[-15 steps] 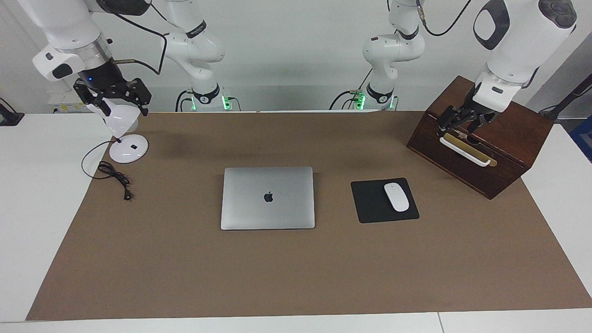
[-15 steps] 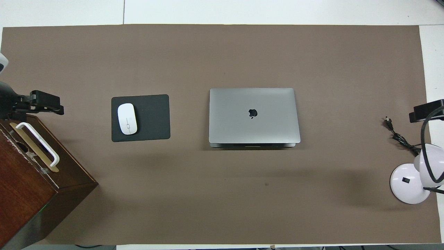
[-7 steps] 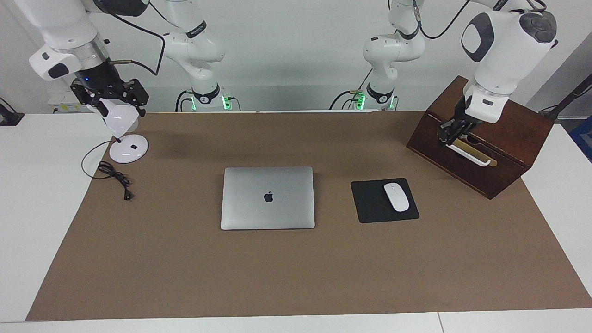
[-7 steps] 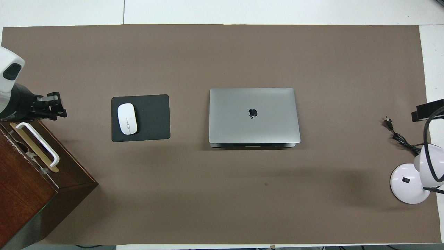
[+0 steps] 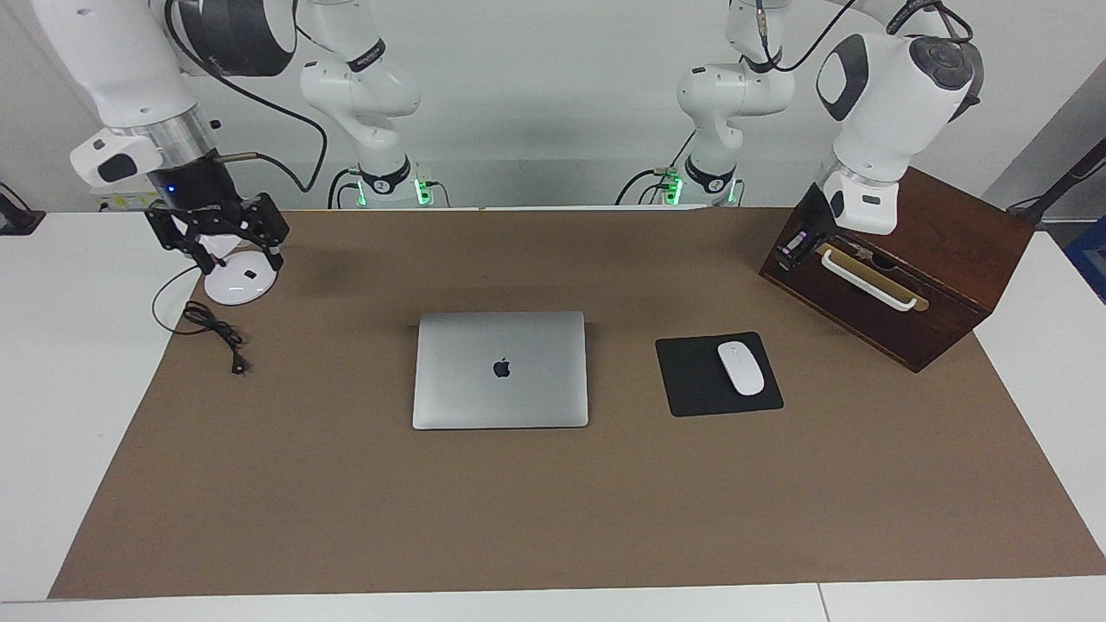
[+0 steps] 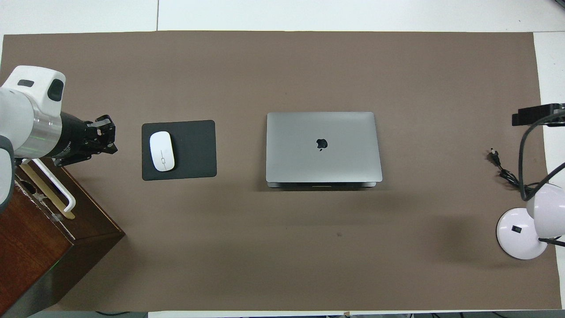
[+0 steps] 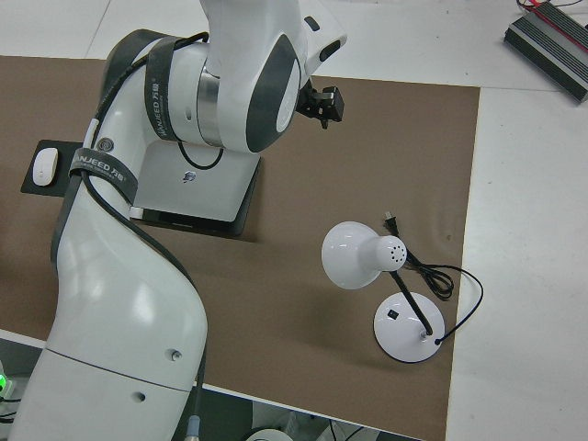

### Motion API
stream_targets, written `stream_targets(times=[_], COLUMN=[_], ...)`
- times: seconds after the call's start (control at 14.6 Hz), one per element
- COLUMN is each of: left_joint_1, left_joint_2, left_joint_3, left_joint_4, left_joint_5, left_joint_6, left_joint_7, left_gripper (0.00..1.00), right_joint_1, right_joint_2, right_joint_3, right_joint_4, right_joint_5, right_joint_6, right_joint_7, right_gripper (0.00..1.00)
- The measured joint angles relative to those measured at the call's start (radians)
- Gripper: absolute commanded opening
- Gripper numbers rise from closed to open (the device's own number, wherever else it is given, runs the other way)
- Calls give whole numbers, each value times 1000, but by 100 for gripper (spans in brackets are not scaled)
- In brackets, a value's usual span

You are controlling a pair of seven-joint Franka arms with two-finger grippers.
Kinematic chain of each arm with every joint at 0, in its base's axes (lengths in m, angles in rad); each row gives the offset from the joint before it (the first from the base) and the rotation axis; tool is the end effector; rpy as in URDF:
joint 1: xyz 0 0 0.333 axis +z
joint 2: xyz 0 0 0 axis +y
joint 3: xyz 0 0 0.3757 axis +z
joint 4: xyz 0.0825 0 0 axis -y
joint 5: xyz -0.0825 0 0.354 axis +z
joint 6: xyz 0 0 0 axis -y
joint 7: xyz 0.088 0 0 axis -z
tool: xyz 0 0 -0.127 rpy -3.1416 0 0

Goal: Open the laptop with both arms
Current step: 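Reach the left gripper and the right gripper toward the silver laptop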

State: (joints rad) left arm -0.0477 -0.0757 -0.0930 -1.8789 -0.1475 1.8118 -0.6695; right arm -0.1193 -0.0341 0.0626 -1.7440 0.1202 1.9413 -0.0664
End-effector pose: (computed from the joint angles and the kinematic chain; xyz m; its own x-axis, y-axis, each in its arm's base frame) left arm 0.4994 -0.0876 0.5872 0.8449 0.5289 -0.0797 0.5348 -0.8377 0.1104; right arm 0.5463 -0.0200 0.6410 0.9717 -0.0321 0.2340 -0.0085 -0.9948 -0.1013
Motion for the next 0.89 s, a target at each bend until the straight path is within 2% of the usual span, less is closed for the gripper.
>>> stream_targets(times=[0.21,0.62,0.89], left_joint_1=[-5,-83,-103], left_joint_2=[-23,-60,-64], left_joint_3=[-3,-6,-6], left_joint_4=[-57,-214,-322], left_joint_5=[-107,-322,-404], left_joint_6=[40,266,455], left_joint_7=[-107,-487,-685], left_gripper=[0,0,0], right_joint_1=[51,174,235], right_joint_2=[47,120,156], right_joint_3=[1,5,21], right_joint_4=[-39,-70,-111], right_joint_5=[80,120,268], right_joint_6=[155,334,501], right_joint_7=[47,305,465], right_gripper=[100,100,100])
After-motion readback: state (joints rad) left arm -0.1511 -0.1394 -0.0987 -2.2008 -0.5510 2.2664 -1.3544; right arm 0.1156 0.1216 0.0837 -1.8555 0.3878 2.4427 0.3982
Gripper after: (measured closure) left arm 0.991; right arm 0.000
